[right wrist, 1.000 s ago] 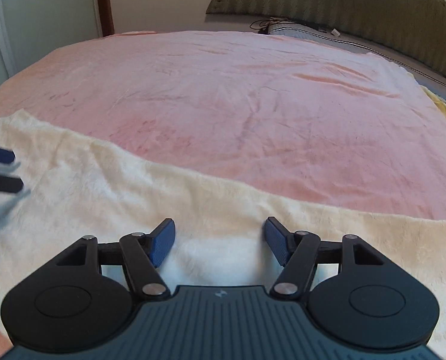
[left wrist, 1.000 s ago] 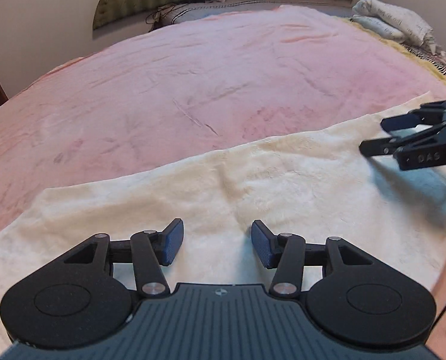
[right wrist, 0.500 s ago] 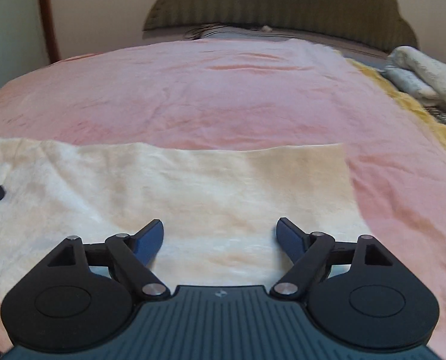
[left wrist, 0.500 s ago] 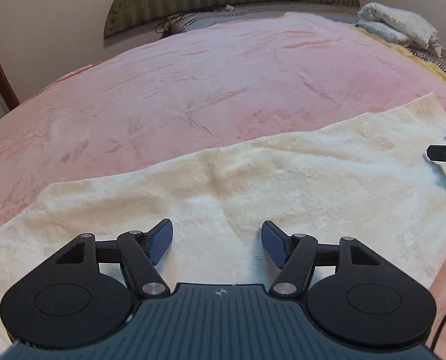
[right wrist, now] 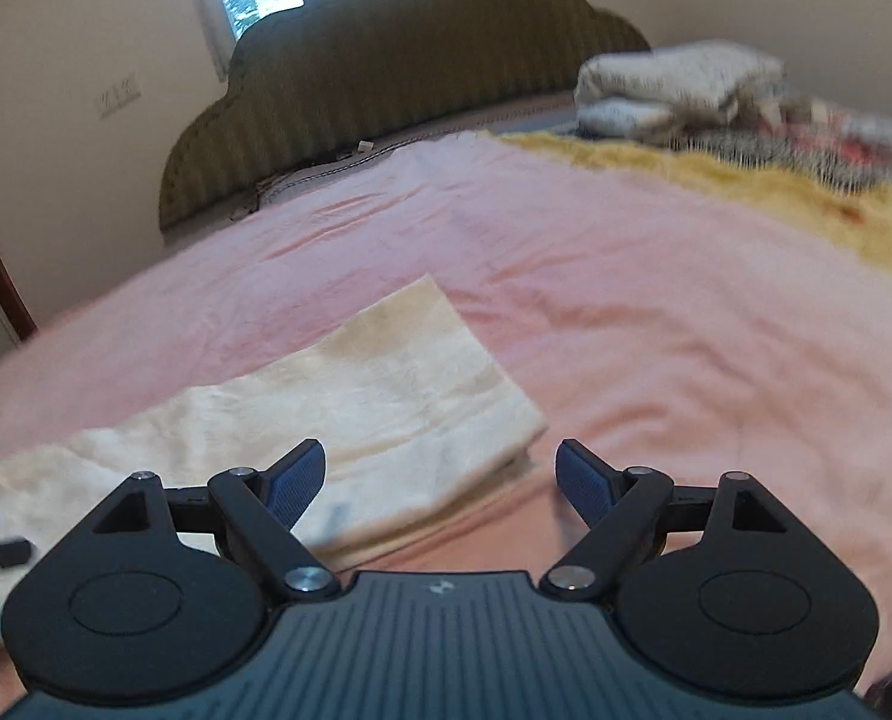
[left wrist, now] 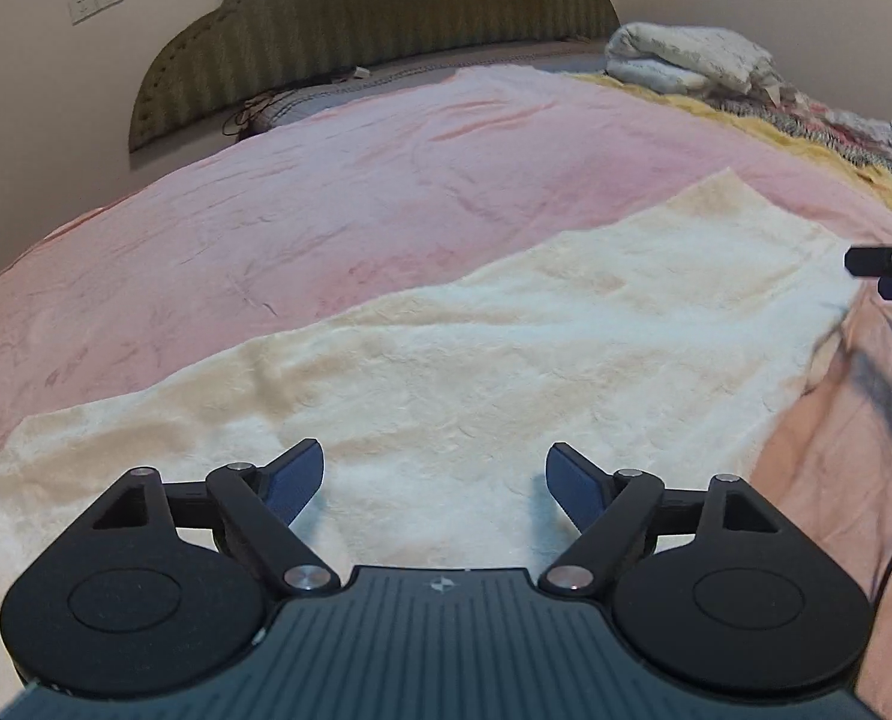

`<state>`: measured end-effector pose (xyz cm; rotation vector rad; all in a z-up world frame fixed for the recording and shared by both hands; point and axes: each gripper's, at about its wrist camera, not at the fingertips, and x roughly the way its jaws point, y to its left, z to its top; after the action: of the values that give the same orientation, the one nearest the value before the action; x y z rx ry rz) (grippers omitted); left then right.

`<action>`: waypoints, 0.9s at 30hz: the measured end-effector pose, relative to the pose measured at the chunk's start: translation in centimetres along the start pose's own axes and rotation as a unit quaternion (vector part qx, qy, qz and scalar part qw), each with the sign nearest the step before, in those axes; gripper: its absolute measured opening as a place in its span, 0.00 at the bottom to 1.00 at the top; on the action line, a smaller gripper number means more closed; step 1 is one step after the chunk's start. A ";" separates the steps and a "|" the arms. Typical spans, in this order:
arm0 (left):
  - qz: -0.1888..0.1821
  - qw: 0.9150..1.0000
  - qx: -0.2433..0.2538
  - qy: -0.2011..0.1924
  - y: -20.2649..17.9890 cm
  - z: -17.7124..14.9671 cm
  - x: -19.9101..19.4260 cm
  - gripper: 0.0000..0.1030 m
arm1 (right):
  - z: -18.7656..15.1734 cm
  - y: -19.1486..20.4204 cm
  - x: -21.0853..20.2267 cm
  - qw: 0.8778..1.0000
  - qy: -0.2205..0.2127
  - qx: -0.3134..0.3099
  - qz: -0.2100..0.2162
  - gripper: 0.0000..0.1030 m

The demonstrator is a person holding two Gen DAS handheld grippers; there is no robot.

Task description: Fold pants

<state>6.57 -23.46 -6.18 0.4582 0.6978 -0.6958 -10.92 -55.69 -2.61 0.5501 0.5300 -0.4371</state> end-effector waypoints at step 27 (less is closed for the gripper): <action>-0.294 0.908 -0.297 -0.008 5.0 4.1 1.2 0.86 | 1.4 5.4 2.0 0.994 -0.058 -0.092 0.014 0.15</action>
<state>12.58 -22.98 -3.43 -0.3421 1.0003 -0.9958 -6.04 -52.88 -0.74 0.3529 0.4458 -0.3870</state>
